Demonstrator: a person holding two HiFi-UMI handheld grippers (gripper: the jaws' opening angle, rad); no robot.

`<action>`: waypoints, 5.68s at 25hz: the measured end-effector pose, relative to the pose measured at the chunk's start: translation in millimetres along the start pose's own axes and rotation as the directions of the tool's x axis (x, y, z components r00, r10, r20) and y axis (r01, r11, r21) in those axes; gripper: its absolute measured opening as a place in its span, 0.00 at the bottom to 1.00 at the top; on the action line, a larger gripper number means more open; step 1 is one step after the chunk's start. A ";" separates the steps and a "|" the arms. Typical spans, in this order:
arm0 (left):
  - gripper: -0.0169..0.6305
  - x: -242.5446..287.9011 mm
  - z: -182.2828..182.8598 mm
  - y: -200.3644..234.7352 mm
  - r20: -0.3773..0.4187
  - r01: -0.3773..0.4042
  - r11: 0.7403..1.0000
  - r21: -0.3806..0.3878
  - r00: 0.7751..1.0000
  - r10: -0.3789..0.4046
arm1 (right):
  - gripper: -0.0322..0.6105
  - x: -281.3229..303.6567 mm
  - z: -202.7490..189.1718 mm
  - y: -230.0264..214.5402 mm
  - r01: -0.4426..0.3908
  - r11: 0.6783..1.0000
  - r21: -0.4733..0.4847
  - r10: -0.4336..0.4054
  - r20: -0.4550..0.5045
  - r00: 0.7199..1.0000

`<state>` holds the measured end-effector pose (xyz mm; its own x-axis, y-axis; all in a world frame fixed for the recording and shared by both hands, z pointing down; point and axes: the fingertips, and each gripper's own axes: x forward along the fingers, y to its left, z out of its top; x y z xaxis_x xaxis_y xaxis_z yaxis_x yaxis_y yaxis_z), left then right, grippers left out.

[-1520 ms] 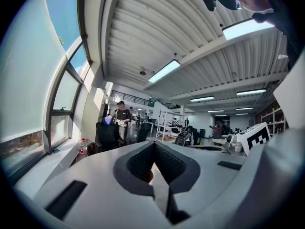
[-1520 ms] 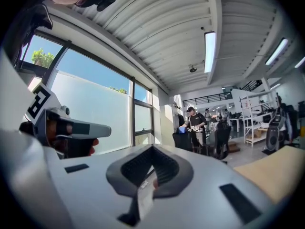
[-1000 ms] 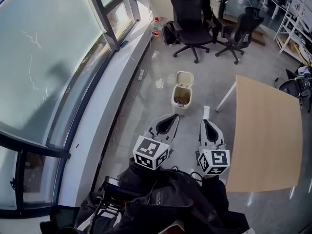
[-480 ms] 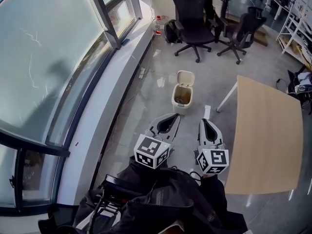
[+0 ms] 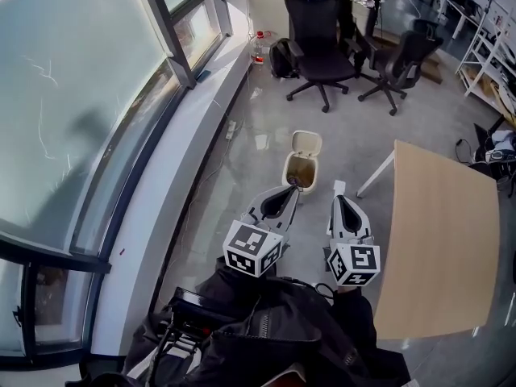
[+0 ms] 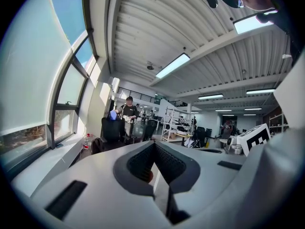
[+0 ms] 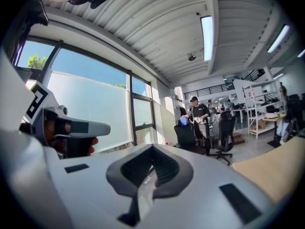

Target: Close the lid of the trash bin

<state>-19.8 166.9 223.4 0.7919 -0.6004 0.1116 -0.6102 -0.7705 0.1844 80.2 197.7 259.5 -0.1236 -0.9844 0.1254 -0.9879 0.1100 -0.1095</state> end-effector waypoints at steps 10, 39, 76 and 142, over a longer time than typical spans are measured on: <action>0.03 66.2 11.4 95.7 -0.042 -0.037 0.999 -0.020 0.998 0.037 | 0.06 116.7 5.7 -12.5 -0.016 1.000 0.015 0.017 -0.035 0.999; 0.03 205.8 -12.7 194.9 -0.170 -0.037 0.995 -0.088 0.985 0.022 | 0.06 249.8 -3.1 -81.7 0.046 0.999 0.004 -0.045 -0.162 0.986; 0.03 231.4 -267.6 313.2 -0.567 -0.327 0.941 -0.085 0.793 0.224 | 0.06 375.5 -266.7 -136.4 -0.193 0.976 0.099 0.216 -0.505 0.835; 0.03 135.9 -438.9 344.9 -0.741 -0.490 0.859 -0.147 0.630 0.233 | 0.39 469.8 -509.3 -196.6 -0.527 0.850 0.004 0.249 -0.885 0.394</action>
<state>-111.8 -86.4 730.7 0.3756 -0.3991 0.8365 -0.9087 -0.3362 0.2476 168.4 -216.4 842.0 -0.3774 -0.2389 0.8947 -0.7743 0.6113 -0.1634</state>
